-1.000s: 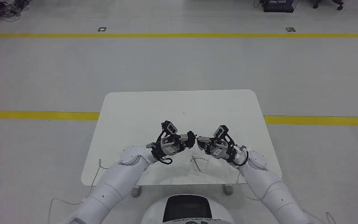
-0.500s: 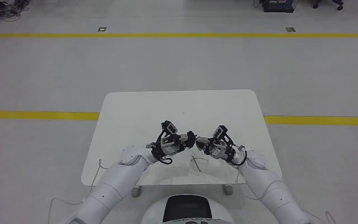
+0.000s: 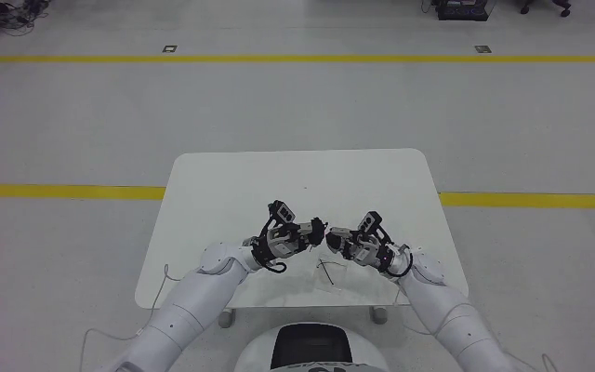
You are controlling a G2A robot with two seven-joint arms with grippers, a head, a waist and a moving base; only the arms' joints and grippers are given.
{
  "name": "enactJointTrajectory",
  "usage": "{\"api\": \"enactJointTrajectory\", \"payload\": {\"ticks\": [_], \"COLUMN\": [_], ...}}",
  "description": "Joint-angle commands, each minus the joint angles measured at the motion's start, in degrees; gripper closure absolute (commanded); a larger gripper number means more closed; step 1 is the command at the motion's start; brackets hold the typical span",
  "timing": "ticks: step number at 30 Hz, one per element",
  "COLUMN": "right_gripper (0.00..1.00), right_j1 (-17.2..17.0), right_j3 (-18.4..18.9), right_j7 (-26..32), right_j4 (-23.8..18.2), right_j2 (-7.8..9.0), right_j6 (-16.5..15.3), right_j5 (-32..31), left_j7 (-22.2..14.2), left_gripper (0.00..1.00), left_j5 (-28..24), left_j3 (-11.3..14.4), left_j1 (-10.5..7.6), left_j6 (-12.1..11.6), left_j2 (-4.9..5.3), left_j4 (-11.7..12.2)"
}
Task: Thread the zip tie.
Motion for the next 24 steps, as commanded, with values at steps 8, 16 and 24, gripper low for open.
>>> {"api": "enactJointTrajectory", "payload": {"ticks": [8, 16, 24], "right_gripper": [0.0, 0.0, 0.0], "right_j1": [-1.62, -2.89, -8.71], "right_j3": [2.61, 3.87, 9.93], "right_j7": [0.09, -4.09, -9.39], "right_j4": [-1.26, -3.94, -14.1], "right_j2": [0.27, 0.73, 2.51], "right_j6": [-1.96, -6.24, -10.94], "right_j5": [3.67, -1.15, -12.2], "left_j7": [0.0, 2.16, 2.12], "left_gripper": [1.0, 1.0, 1.0], "left_j5": [0.0, -1.1, -5.17], "left_j3": [0.0, -1.21, -5.19], "left_j1": [0.0, 1.08, 4.37], "left_j6": [0.0, 1.53, 6.82], "left_j2": [0.0, 0.34, 1.6], "left_j4": [0.0, -2.11, -5.77]}}
